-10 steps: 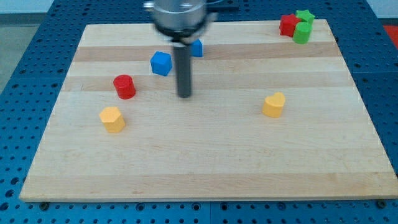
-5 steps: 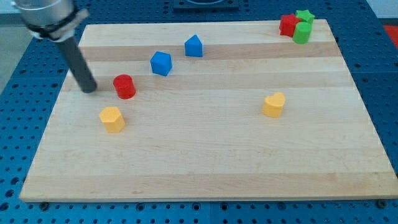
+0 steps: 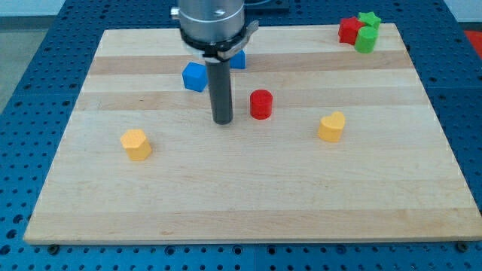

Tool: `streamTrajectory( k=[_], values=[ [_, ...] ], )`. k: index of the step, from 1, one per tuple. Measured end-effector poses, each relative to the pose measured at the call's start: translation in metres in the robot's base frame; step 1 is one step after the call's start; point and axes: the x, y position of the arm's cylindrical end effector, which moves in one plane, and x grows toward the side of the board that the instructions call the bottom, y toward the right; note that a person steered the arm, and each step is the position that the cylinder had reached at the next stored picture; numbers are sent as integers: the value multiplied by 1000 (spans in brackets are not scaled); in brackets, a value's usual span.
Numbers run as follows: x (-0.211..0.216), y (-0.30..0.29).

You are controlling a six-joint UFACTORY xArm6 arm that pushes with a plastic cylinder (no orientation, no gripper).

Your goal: Slide the red circle into the green circle

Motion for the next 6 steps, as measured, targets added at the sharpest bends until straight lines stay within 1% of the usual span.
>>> streamTrajectory(
  k=[1,3,4,5,6],
  values=[
    [-6,21],
    [-66,133],
    [-72,154],
    [-56,150],
    [-53,162]
  ],
)
